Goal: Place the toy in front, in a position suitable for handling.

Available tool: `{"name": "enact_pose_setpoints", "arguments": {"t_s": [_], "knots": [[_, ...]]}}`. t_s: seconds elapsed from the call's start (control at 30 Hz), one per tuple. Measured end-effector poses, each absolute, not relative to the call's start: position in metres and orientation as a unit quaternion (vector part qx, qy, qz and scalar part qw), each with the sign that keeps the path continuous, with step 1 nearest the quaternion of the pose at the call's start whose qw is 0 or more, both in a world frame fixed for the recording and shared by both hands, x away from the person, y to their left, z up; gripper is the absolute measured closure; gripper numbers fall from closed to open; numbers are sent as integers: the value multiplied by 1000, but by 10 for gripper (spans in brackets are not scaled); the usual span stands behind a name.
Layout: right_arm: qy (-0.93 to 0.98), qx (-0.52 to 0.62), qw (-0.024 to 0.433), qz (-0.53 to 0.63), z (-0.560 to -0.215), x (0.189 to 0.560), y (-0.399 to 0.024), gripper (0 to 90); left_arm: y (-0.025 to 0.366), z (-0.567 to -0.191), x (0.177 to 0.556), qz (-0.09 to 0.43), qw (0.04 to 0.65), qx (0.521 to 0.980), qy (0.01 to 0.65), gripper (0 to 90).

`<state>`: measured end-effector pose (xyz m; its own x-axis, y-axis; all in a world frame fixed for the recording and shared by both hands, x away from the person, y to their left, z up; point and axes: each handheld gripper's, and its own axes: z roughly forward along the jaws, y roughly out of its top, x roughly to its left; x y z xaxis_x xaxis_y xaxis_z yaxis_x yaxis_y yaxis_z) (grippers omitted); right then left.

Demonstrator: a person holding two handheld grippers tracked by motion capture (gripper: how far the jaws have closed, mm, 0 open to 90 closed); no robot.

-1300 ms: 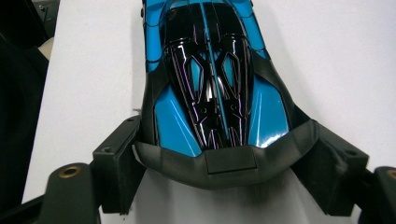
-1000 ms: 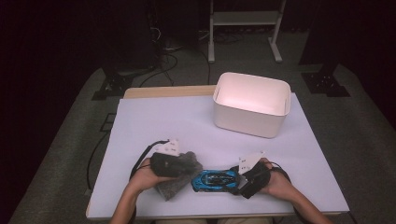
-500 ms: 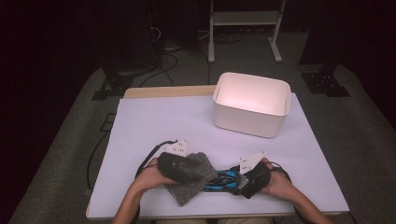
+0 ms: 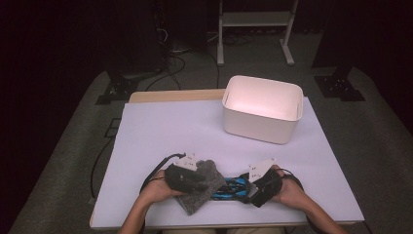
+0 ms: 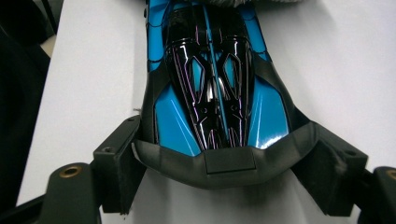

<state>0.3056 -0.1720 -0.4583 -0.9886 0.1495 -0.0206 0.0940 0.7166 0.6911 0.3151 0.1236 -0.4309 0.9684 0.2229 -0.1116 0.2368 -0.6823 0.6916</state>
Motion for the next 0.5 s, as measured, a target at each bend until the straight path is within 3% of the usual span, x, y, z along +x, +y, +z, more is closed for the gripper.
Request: {"name": "enact_pose_setpoints", "arguments": {"t_s": [0.17,0.33,0.5], "knots": [[929,47,51,364,-456,309,-166,224,126,-425,314,-7,383,916,118,755],[928,45,43,367,-457,312,-161,224,126,-427,316,-14,386,915,118,747],[922,56,31,382,-461,314,-165,225,122,-422,312,-11,401,909,110,525]]}}
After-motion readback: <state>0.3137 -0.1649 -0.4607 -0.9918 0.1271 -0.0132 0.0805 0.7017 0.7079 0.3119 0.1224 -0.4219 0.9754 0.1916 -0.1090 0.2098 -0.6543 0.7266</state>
